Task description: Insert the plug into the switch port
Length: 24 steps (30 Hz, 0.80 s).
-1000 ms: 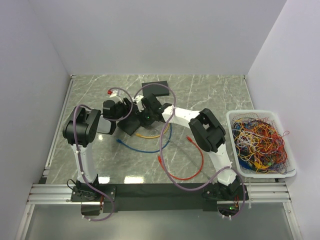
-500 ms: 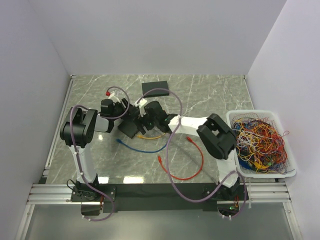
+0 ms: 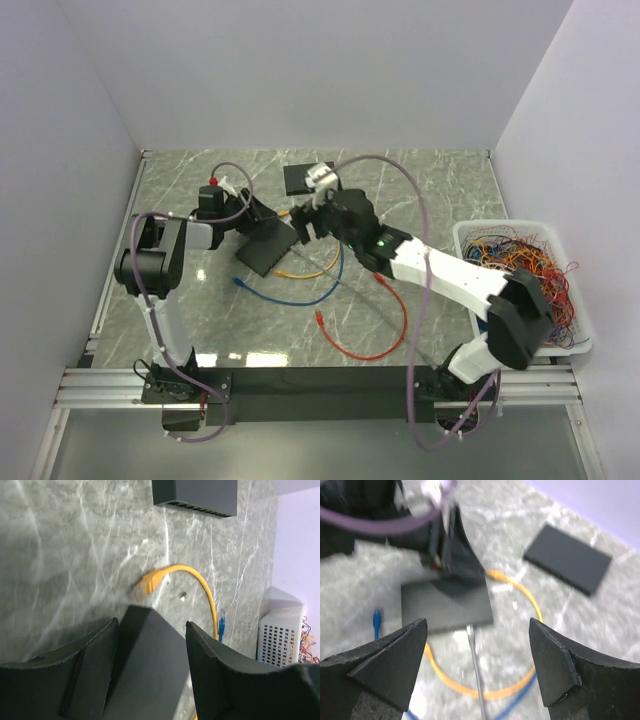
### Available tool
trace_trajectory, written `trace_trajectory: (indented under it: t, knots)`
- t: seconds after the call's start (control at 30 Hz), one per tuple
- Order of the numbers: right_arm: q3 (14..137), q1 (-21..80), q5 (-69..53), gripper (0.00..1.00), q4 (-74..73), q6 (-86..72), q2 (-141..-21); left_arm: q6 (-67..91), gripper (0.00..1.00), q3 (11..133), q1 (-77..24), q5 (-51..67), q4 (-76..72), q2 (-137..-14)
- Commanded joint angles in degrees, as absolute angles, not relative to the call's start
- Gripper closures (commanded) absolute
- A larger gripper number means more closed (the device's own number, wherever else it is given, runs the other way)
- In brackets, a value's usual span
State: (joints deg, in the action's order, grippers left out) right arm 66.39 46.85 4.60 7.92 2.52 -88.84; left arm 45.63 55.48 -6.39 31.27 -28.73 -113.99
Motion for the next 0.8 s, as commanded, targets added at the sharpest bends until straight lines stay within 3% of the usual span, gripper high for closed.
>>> trace_trajectory:
  t: [0.0, 0.17, 0.33, 0.47, 0.6, 0.77]
  knots:
    - [58.55, 46.84, 6.16, 0.11, 6.15, 0.18, -81.33, 43.07, 0.37, 54.15, -6.15, 27.61, -22.41, -105.31]
    - [55.64, 49.12, 6.06, 0.13, 1.33, -3.78, -75.86, 39.21, 0.37, 46.86, -7.12, 19.97, -16.89, -92.22]
    - [57.92, 52.37, 6.59, 0.14, -1.84, -4.39, -77.95, 34.47, 0.37, 37.29, -8.26, 7.32, -10.56, -75.37]
    - [61.68, 53.96, 6.06, 0.18, -3.33, -4.57, -85.22, 34.1, 0.36, 32.79, -9.31, -5.94, -7.38, -66.02]
    - [66.61, 54.4, 5.45, 0.26, -6.15, -5.18, -92.62, 34.72, 0.37, 26.99, -9.4, -9.92, -9.93, -60.39]
    - [73.12, 54.32, 5.1, 0.28, -10.19, -6.59, -100.18, 34.72, 0.37, 24.26, -9.32, -12.74, -10.19, -58.8]
